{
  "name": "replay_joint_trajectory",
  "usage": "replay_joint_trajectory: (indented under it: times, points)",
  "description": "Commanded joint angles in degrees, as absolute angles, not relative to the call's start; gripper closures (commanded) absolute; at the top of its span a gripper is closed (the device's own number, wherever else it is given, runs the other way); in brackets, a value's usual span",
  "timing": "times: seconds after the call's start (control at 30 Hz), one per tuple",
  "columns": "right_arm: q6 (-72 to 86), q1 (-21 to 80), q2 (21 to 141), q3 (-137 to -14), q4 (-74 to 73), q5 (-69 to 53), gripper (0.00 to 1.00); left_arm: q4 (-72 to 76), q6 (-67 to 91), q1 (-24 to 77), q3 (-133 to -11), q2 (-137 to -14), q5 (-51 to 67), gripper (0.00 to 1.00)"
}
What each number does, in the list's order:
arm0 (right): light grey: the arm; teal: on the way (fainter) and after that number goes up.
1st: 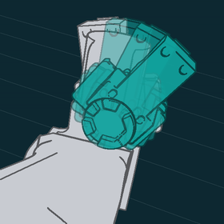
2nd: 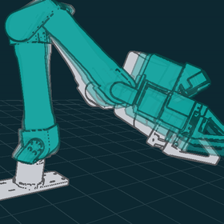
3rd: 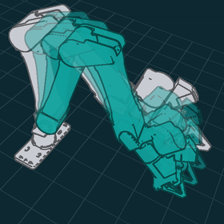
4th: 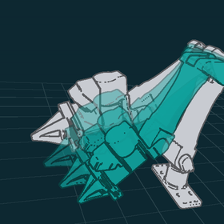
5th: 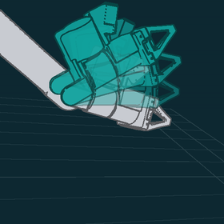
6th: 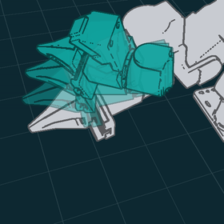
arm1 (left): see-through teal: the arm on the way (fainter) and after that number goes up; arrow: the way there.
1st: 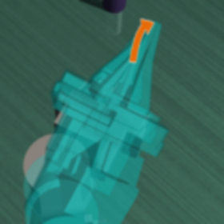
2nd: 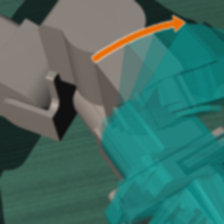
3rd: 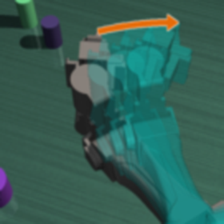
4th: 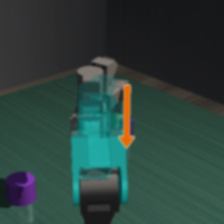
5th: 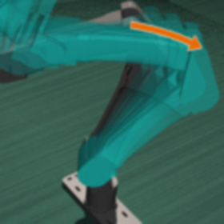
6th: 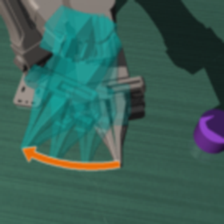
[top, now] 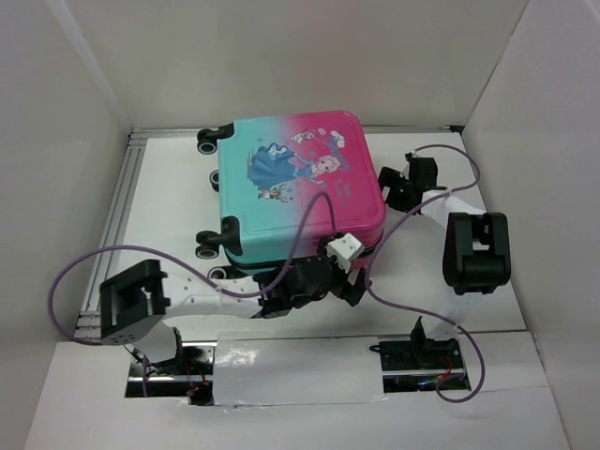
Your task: Pack the luggage
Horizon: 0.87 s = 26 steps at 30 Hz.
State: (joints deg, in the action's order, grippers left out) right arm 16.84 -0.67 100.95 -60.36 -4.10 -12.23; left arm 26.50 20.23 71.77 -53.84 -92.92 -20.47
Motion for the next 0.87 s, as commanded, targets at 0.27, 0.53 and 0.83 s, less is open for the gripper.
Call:
replay_joint_trajectory:
  times: [0.27,0.53,0.83]
  points:
    - [18.8,-1.4,79.9,-64.3,-17.8,-10.4,0.0,-2.5,29.1,67.0,-50.7,-65.3,-15.9,0.0]
    - [18.0,-1.4,61.7,-56.4,-18.1,-10.8,0.0,-16.7,30.3,51.7,-50.2,-47.0,-14.3,0.0]
    - [19.9,-1.4,43.8,-45.6,-16.7,-14.2,0.0,-18.8,28.7,33.8,-49.7,-46.3,-1.6,0.0]
